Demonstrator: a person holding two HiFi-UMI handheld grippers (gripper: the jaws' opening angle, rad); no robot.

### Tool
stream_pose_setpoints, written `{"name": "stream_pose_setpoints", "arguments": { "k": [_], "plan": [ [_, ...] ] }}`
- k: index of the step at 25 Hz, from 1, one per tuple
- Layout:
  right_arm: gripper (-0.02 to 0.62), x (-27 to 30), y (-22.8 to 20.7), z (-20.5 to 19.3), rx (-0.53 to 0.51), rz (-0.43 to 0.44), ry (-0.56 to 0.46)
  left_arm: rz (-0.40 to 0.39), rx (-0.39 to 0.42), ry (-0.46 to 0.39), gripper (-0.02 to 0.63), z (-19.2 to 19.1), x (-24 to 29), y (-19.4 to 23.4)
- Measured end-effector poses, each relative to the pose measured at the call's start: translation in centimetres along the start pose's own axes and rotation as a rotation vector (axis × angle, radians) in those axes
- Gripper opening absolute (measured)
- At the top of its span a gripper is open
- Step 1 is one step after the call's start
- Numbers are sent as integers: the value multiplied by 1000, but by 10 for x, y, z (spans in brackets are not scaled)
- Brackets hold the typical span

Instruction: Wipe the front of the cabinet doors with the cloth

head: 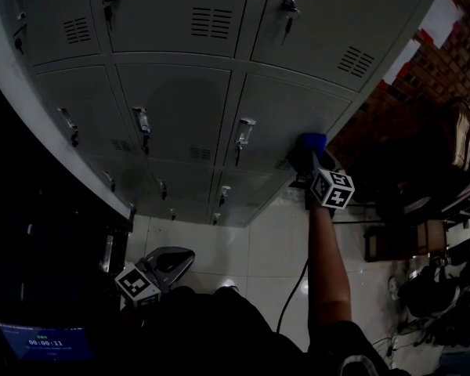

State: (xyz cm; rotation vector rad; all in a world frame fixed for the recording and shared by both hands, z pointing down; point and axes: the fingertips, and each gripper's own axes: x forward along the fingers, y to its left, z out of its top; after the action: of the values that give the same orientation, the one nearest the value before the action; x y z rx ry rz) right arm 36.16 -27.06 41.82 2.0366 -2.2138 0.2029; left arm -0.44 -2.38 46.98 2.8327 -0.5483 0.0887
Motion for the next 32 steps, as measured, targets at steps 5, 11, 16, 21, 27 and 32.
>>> {"name": "stream_pose_setpoints", "arguments": {
  "k": [5,11,16,21,27,32],
  "plan": [
    [78,-5,-23,-6,10,-54,5,-11,-1,10,0,-5,3,-4],
    [78,-17,-14,-12,39,-52,-10,-13,-11,12,0,-9,-1,-7],
    [78,-26,38,-18,50,30,-34,-11,-14,7,0,-14,-15,1],
    [78,-14,114,-27,35,163,-41,-3,-23,10,0,-27,-33,15],
    [78,10,170,-28,-57,241,-84,4,-30,36,0,-48,-48,34],
    [78,30,194,-36,-129,287,-124,-15,-19,41,0,-59,-45,47]
  ]
}}
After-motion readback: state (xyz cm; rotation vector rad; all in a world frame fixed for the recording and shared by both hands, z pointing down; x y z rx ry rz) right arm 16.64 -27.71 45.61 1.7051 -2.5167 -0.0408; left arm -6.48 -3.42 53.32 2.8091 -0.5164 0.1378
